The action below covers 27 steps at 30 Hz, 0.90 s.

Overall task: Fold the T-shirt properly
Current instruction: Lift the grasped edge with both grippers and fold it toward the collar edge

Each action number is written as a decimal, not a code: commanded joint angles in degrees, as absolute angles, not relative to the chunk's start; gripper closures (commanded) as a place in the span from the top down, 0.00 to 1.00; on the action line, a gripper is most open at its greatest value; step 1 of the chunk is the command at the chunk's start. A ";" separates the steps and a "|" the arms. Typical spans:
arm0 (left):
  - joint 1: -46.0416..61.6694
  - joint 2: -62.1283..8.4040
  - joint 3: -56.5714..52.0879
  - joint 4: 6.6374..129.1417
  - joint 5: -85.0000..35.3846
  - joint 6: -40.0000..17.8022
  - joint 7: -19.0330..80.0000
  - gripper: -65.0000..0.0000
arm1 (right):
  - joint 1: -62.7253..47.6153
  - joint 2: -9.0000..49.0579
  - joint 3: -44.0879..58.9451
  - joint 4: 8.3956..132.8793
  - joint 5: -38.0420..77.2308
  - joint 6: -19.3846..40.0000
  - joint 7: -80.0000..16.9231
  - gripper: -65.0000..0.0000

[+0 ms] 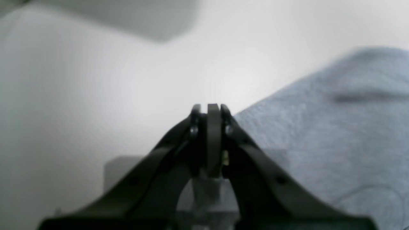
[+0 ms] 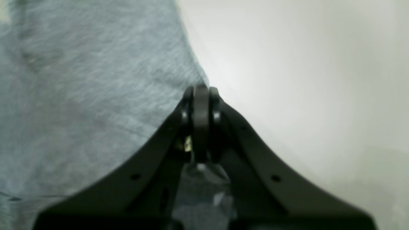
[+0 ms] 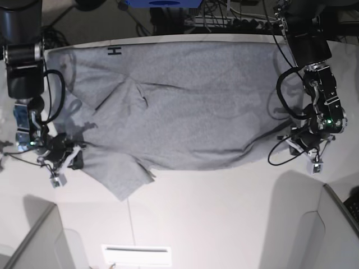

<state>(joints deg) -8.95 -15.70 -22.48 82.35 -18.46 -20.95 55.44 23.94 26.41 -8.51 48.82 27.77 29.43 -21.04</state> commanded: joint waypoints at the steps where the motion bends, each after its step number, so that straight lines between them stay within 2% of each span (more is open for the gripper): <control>1: -9.19 -16.31 -22.46 84.18 -19.21 -21.05 55.34 0.00 | 24.75 27.56 -6.11 50.77 28.35 29.49 -19.91 0.00; 8: -5.14 -16.22 -22.46 91.65 -19.21 -21.05 55.69 0.00 | 20.97 26.95 0.04 58.07 28.18 29.49 -26.24 0.00; 17: 0.48 -14.02 -22.73 101.14 -19.21 -20.97 55.69 0.00 | 16.92 27.12 1.54 60.97 28.18 29.49 -26.42 0.00; 21: 1.80 -11.47 -26.42 105.80 -19.21 -21.23 55.78 0.00 | 15.96 27.12 1.54 60.97 28.18 29.49 -26.42 0.00; 27: 3.38 -11.03 -27.21 109.32 -19.56 -21.32 61.67 0.00 | 13.49 27.21 1.63 65.01 28.18 29.49 -26.42 0.00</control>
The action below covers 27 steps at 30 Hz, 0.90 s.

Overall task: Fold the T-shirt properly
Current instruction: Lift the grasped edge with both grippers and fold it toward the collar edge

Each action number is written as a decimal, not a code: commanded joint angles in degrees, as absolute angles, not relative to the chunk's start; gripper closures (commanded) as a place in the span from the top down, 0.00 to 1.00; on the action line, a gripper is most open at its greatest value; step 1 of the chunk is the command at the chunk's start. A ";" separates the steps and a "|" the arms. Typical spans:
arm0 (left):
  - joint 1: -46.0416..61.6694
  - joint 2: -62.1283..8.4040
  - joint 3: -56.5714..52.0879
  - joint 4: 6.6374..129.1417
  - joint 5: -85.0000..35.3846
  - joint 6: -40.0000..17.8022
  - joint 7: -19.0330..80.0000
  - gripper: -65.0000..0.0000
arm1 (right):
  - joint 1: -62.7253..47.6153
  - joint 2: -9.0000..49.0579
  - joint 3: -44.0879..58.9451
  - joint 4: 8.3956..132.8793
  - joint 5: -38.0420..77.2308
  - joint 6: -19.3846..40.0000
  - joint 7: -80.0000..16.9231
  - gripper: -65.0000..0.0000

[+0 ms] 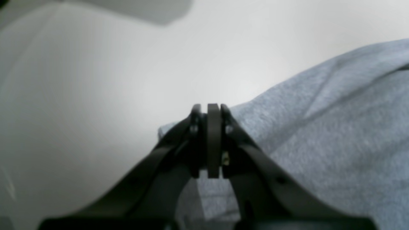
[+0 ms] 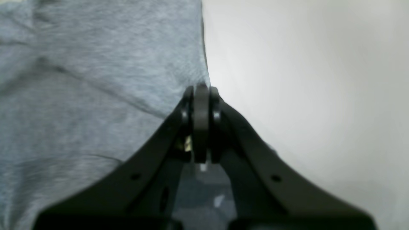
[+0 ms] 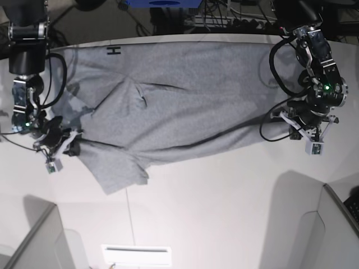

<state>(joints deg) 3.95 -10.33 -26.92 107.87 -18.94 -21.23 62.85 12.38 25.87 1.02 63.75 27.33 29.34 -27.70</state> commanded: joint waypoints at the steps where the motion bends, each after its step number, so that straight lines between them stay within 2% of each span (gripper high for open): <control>1: 4.09 -11.03 -27.21 110.11 -20.44 -21.32 61.67 0.00 | 12.97 27.21 1.63 66.15 28.18 29.49 -26.42 0.00; 13: 11.03 -11.47 -34.33 112.40 -37.67 -20.97 61.93 0.00 | 12.44 27.21 3.12 68.00 28.18 29.41 -26.42 0.00; 19: 15.43 -13.23 -34.51 112.75 -38.64 -20.88 61.85 0.00 | 12.79 27.21 7.52 70.02 28.09 29.41 -32.13 0.00; 27: 17.63 -13.23 -34.59 113.54 -38.73 -21.05 61.85 0.00 | 11.47 27.21 7.52 70.29 28.09 29.41 -32.48 0.00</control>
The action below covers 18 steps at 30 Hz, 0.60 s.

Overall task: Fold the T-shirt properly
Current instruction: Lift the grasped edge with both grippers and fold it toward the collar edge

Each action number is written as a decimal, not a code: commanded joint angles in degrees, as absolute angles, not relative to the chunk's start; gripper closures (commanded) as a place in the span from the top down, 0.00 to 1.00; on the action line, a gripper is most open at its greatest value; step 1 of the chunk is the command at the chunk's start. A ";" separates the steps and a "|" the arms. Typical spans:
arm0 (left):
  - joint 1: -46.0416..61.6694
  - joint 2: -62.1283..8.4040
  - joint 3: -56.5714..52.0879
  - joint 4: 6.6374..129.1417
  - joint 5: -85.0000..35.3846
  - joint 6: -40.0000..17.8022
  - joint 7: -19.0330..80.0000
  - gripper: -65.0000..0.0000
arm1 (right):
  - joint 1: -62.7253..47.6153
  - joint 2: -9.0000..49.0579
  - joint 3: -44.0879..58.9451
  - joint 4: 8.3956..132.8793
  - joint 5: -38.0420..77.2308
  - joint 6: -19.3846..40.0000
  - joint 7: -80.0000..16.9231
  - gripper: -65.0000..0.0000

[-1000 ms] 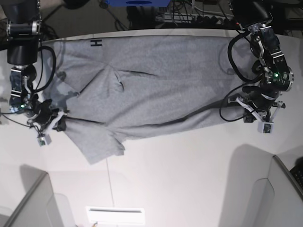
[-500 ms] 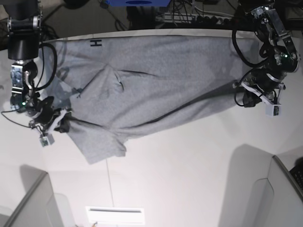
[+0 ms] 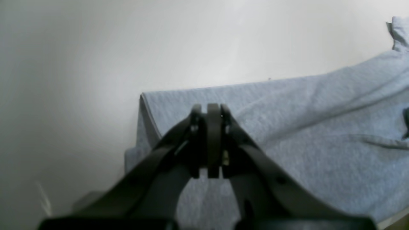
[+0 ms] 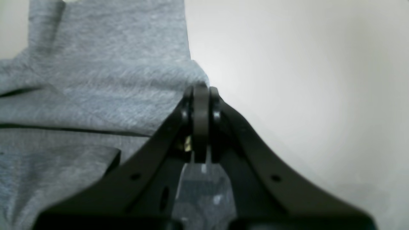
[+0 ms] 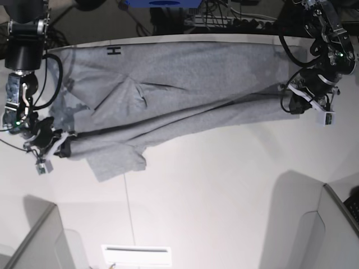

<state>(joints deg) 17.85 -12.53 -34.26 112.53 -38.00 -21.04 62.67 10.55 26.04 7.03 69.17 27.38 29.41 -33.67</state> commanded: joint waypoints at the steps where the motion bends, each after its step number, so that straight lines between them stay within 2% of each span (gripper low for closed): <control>1: 18.07 -13.32 -34.68 113.54 -38.64 -21.05 61.76 0.00 | 11.21 27.21 7.52 70.37 28.09 29.41 -32.48 0.00; 11: 15.96 -15.34 -37.85 113.36 -38.29 -20.97 61.85 0.00 | 7.34 27.03 7.69 78.81 28.26 29.49 -39.16 0.00; 18: 14.11 -17.80 -37.67 113.19 -38.46 -20.97 61.93 0.00 | 6.99 25.10 14.20 82.59 28.26 29.85 -45.93 0.00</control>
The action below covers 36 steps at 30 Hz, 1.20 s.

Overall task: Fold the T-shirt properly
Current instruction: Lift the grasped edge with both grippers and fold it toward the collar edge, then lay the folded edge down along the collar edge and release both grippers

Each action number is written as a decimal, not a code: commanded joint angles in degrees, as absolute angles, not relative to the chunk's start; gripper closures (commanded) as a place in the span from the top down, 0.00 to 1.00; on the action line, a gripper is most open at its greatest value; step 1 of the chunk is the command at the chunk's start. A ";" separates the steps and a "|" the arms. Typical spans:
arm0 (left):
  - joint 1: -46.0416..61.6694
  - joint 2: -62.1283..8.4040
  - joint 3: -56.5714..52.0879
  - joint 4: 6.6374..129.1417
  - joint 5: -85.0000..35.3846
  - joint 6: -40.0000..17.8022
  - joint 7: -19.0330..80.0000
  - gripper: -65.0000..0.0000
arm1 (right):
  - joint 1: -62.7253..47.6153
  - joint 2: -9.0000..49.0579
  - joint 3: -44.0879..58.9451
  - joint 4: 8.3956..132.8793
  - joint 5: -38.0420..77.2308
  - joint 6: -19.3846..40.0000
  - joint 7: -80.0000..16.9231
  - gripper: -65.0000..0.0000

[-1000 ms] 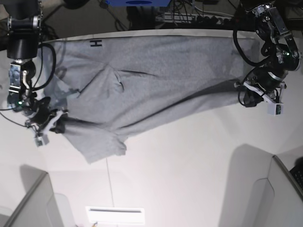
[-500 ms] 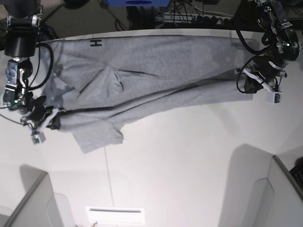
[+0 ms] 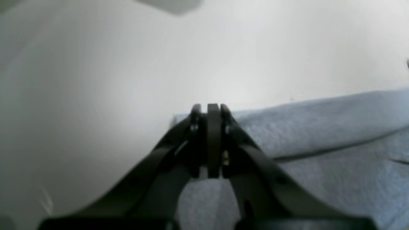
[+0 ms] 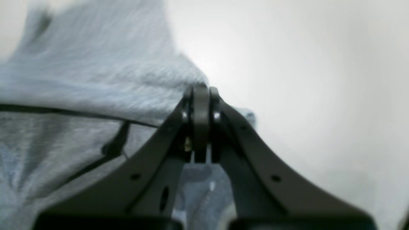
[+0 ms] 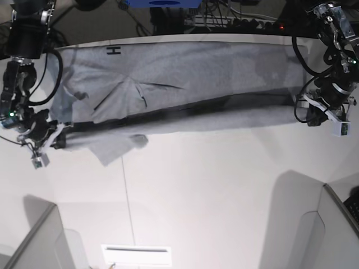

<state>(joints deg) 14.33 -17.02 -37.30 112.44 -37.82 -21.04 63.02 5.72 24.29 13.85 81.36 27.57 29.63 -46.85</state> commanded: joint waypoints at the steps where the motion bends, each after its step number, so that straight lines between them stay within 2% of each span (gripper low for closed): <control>1: 14.02 -17.98 -37.67 113.19 -38.46 -20.97 61.93 0.00 | 6.81 25.01 14.37 83.03 28.26 29.85 -46.37 0.00; 9: 13.93 -18.07 -37.76 113.19 -38.29 -20.97 61.93 0.00 | 3.38 24.84 14.64 90.15 28.35 29.85 -51.47 0.00; 13: 13.93 -19.21 -37.76 113.27 -38.64 -20.97 61.93 0.00 | 2.59 24.66 18.07 93.23 28.35 29.85 -55.78 0.00; 23: 14.55 -20.35 -37.76 113.54 -38.73 -21.14 61.93 0.00 | -0.40 20.88 24.13 103.43 28.44 29.93 -65.54 0.00; 26: 14.55 -20.35 -37.93 113.71 -39.08 -21.32 65.10 0.00 | -1.10 18.95 27.12 106.07 28.44 29.93 -68.35 0.00; 36: 18.51 -23.60 -38.11 113.80 -47.08 -21.23 66.59 0.00 | -4.35 18.59 28.26 106.59 28.44 29.93 -69.23 0.00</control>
<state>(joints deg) 18.96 -22.55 -37.78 112.88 -46.15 -21.08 67.90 -4.75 17.61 27.59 105.65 28.25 30.00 -69.82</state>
